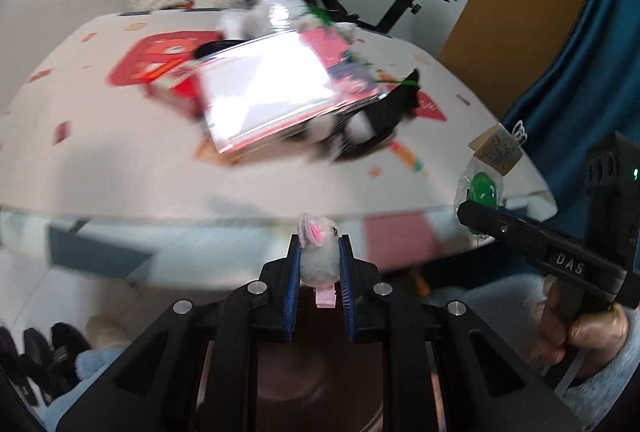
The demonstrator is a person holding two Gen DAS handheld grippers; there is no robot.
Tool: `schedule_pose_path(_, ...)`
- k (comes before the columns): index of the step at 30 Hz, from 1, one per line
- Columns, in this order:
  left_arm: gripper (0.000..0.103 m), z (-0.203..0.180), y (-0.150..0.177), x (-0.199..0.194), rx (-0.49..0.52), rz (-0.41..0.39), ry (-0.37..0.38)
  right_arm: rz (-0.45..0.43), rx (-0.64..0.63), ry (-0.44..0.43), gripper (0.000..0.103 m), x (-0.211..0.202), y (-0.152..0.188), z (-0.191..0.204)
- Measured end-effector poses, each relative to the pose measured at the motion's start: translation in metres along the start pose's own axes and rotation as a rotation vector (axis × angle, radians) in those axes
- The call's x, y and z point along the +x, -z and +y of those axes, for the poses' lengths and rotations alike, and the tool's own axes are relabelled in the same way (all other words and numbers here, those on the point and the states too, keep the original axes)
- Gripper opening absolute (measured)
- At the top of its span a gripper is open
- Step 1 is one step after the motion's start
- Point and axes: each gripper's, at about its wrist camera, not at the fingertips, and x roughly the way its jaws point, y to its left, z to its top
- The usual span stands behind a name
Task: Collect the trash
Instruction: 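Lower both held toys into the brown bin and open both grippers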
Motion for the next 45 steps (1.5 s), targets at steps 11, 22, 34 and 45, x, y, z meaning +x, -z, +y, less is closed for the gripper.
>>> schedule_pose_path(11, 0.018, 0.058, 0.068, -0.038, -0.1, -0.014, -0.05, 0.265, -0.096, -0.069, 0.048, 0.063, 0.08, 0.053)
schedule_pose_path(22, 0.018, 0.051, 0.088, -0.031, -0.043, -0.021, -0.063, 0.432, -0.099, 0.073, 0.051, 0.112, 0.11, 0.043)
schedule_pose_path(34, 0.018, 0.051, 0.094, -0.014, -0.049, 0.037, -0.048, 0.266, -0.133, 0.083, 0.088, 0.082, 0.097, 0.05)
schedule_pose_path(45, 0.019, 0.037, 0.099, 0.013, 0.018, 0.128, -0.071, -0.008, -0.063, 0.156, 0.097, 0.037, 0.068, 0.03)
